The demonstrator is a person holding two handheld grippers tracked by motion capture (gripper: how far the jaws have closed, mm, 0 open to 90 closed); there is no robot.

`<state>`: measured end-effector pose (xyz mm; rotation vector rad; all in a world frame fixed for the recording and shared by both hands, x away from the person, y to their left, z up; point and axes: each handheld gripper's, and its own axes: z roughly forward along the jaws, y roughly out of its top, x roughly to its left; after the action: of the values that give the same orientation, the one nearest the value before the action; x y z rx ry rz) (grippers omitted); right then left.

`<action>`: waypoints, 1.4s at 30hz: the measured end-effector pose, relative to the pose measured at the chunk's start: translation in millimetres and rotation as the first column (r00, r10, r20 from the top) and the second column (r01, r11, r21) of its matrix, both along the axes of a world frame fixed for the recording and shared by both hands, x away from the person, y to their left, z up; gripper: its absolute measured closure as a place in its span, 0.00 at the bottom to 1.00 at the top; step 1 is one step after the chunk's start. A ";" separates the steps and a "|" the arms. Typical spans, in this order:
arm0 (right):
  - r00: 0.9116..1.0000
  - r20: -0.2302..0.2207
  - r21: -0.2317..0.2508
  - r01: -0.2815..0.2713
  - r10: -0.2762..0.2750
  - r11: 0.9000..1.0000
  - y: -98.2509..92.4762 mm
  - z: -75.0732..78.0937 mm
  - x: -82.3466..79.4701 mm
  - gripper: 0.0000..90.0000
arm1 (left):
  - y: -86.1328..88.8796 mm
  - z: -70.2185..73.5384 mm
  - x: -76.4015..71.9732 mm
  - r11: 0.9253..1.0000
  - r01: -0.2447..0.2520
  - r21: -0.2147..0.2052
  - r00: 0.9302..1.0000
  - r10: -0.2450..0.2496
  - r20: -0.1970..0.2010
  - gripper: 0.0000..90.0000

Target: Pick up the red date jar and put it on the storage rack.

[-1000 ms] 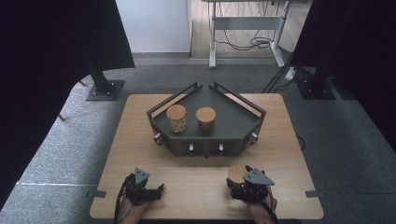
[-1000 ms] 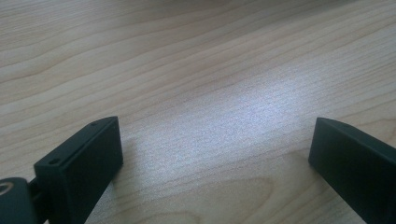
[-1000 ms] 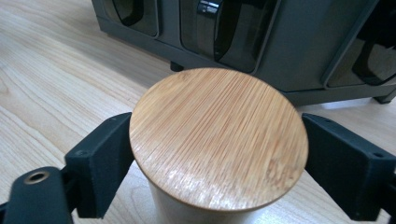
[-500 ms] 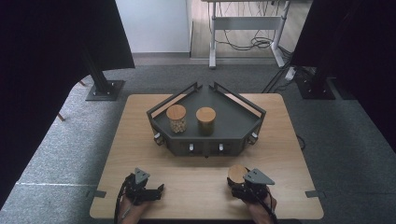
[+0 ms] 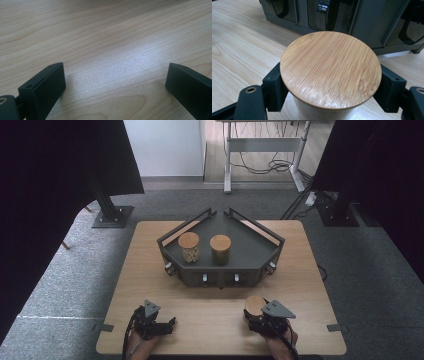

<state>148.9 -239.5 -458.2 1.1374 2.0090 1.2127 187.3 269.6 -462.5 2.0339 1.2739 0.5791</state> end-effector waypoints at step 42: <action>1.000 0.024 0.021 0.007 -0.007 1.000 -1.2 40.1 6.8 0.27 | 0.1 0.0 -0.2 1.000 0.000 0.000 1.000 0.000 0.000 0.03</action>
<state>155.7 -240.8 -418.1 1.1336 1.9775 1.2405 187.1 269.7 -462.5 2.0334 1.2744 0.5791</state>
